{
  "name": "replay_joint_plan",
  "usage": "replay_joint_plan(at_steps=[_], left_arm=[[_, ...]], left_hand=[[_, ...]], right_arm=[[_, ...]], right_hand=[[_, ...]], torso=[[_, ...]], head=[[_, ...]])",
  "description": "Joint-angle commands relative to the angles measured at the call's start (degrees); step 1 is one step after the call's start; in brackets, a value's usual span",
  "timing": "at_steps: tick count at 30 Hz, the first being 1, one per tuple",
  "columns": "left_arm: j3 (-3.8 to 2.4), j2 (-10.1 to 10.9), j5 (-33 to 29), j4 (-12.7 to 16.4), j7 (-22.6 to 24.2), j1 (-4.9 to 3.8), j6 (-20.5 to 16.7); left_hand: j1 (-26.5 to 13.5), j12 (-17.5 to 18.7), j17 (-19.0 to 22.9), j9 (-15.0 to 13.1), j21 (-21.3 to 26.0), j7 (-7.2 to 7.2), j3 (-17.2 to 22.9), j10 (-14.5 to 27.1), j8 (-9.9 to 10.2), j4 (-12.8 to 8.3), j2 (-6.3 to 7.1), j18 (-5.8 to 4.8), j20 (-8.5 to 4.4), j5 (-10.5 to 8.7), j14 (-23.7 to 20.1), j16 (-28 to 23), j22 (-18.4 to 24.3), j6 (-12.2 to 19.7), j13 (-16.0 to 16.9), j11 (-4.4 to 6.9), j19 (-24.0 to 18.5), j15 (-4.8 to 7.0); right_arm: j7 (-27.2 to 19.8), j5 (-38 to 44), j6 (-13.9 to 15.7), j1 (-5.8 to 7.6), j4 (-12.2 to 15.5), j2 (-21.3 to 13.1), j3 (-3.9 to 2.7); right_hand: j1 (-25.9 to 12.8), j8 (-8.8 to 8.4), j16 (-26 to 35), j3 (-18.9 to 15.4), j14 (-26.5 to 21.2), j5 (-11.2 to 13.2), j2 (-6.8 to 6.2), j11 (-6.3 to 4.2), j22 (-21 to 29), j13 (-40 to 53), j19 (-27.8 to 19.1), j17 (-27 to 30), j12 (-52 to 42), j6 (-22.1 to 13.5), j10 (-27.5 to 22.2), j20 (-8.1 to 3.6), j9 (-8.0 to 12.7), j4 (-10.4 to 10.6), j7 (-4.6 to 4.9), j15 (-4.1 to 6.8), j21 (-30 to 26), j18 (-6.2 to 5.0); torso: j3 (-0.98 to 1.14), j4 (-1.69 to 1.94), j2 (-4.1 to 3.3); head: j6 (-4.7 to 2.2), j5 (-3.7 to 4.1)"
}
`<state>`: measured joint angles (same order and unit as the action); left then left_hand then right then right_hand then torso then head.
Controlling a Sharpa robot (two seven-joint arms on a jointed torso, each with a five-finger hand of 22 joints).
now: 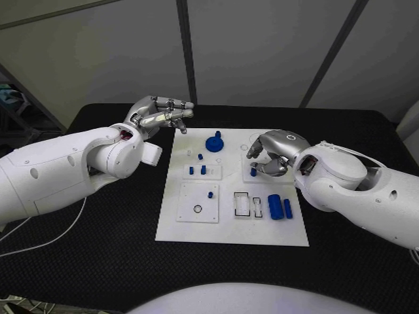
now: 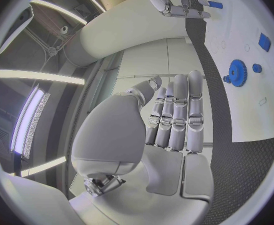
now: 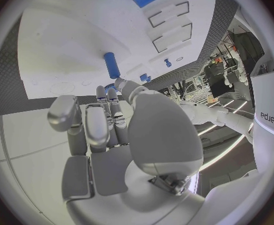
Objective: Assemble the parts on the task board
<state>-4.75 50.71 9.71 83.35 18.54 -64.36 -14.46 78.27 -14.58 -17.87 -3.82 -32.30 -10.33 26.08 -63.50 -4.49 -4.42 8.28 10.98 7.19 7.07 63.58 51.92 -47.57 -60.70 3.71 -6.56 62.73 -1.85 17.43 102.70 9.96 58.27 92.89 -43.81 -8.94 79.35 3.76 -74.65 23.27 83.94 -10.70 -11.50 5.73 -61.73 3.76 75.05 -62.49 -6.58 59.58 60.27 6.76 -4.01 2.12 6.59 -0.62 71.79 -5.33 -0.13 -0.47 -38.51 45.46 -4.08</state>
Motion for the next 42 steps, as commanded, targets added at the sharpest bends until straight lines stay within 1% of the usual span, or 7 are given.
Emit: replay_joint_plan(at_steps=[1, 7, 11, 17, 27, 33, 42], left_arm=[[-0.03, 0.01, -0.11, 0.13, 0.77, -0.10, -0.06], [-0.03, 0.01, -0.11, 0.10, 0.88, -0.10, -0.15], [-0.03, 0.00, -0.11, 0.06, 0.89, -0.10, -0.18], [-0.03, -0.09, -0.11, -0.07, 0.86, -0.10, -0.15], [-0.03, -0.09, -0.11, -0.12, 0.67, -0.10, -0.05], [-0.03, -0.12, -0.11, -0.13, 0.54, -0.10, 0.02], [-0.03, -0.10, -0.11, -0.14, 0.44, -0.10, 0.04]], left_hand=[[0.18, 0.31, 0.06, 0.04, 0.03, -0.44, 0.41, 0.31, 0.23, 0.08, -0.16, -0.61, -0.08, -0.05, -0.48, -0.35, -0.08, -0.16, -0.02, 0.05, -0.44, 0.10], [0.18, 0.31, 0.06, 0.04, 0.03, -0.44, 0.41, 0.31, 0.23, 0.08, -0.16, -0.61, -0.08, -0.05, -0.48, -0.35, -0.08, -0.16, -0.02, 0.05, -0.44, 0.10], [0.18, 0.31, 0.06, 0.04, 0.03, -0.44, 0.41, 0.31, 0.23, 0.08, -0.16, -0.61, -0.08, -0.05, -0.48, -0.35, -0.08, -0.16, -0.02, 0.05, -0.44, 0.10], [0.22, 0.28, 0.08, 0.03, 0.00, -0.42, 0.47, 0.27, 0.21, 0.05, -0.22, -0.60, -0.09, -0.05, -0.46, -0.35, -0.12, -0.21, -0.01, 0.07, -0.45, 0.11], [0.22, 0.28, 0.08, 0.03, 0.00, -0.42, 0.47, 0.27, 0.21, 0.05, -0.22, -0.60, -0.09, -0.05, -0.46, -0.35, -0.12, -0.21, -0.01, 0.07, -0.45, 0.11], [0.22, 0.27, 0.09, 0.02, -0.01, -0.43, 0.50, 0.27, 0.20, 0.05, -0.25, -0.60, -0.08, -0.05, -0.45, -0.36, -0.14, -0.22, -0.01, 0.06, -0.46, 0.11], [0.22, 0.26, 0.10, 0.02, -0.03, -0.43, 0.52, 0.27, 0.20, 0.05, -0.27, -0.60, -0.08, -0.05, -0.45, -0.36, -0.16, -0.23, -0.01, 0.06, -0.46, 0.11]], right_arm=[[0.46, -0.34, -5.10, -0.21, -0.38, 0.19, 0.26], [0.46, -0.44, -5.60, -0.20, -0.48, 0.37, 0.27], [0.50, -0.45, -5.69, -0.21, -0.40, 0.35, 0.28], [0.29, -0.46, -3.90, -0.22, 0.04, 0.34, 0.29], [0.65, -0.45, -3.14, -0.22, -0.06, 0.21, 0.29], [0.72, -0.41, -2.41, -0.22, 0.07, 0.17, 0.29], [0.71, -0.25, -2.22, -0.23, 0.36, 0.05, 0.29]], right_hand=[[0.09, 0.33, 0.39, -0.41, 0.96, 0.27, 0.41, -0.03, 0.09, 0.04, -0.08, 0.13, -0.40, 0.54, 0.27, -0.11, -0.10, 0.15, -0.02, -0.11, -0.27, -0.80], [0.22, 0.42, 0.50, -0.56, 0.96, 0.18, 0.80, -0.28, 0.01, 0.02, 0.09, 0.35, -0.99, 1.08, 1.10, -0.25, -0.15, 0.37, 0.30, 0.08, -0.26, -0.78], [0.28, 0.47, 0.46, -0.57, 1.01, 0.16, 0.93, -0.44, -0.10, 0.01, 0.22, 0.32, -1.24, 1.38, 1.60, -0.34, -0.17, 0.47, 0.49, 0.21, -0.20, -0.75], [0.44, 0.52, 0.42, -0.39, 1.07, -0.13, 1.18, -0.66, -0.28, -0.03, 0.42, 0.32, -1.48, 1.78, 2.24, -0.50, -0.20, 0.59, 0.70, 0.39, -0.09, -0.71], [0.59, 0.57, 0.36, -0.23, 1.12, -0.27, 1.31, -0.79, -0.37, -0.06, 0.53, 0.26, -1.55, 2.09, 2.56, -0.61, -0.22, 0.62, 0.90, 0.50, -0.03, -0.69], [1.50, 0.87, -0.28, 0.97, 1.45, -0.24, 2.25, -1.50, -1.58, 0.24, 1.36, -0.54, -2.64, 3.43, 5.96, -1.11, -0.36, 0.53, 0.98, 1.09, 0.81, -0.43], [2.07, 1.36, -0.84, 1.60, 1.68, -0.02, 2.59, -2.28, -2.69, 0.64, 2.06, -1.16, -3.33, 5.26, 9.50, -1.68, -0.58, 0.25, 0.70, 1.72, 1.59, -0.19]], torso=[[0.00, 0.02, 0.01], [0.08, -0.05, -0.02], [0.05, -0.08, 0.01], [0.09, -0.11, -0.02], [0.05, -0.08, 0.02], [0.07, -0.07, 0.03], [0.06, -0.10, 0.00]], head=[[0.07, -0.04], [0.11, -0.19], [0.14, -0.16], [0.03, -0.04], [-0.06, 0.11], [-0.13, 0.16], [-0.11, 0.17]])
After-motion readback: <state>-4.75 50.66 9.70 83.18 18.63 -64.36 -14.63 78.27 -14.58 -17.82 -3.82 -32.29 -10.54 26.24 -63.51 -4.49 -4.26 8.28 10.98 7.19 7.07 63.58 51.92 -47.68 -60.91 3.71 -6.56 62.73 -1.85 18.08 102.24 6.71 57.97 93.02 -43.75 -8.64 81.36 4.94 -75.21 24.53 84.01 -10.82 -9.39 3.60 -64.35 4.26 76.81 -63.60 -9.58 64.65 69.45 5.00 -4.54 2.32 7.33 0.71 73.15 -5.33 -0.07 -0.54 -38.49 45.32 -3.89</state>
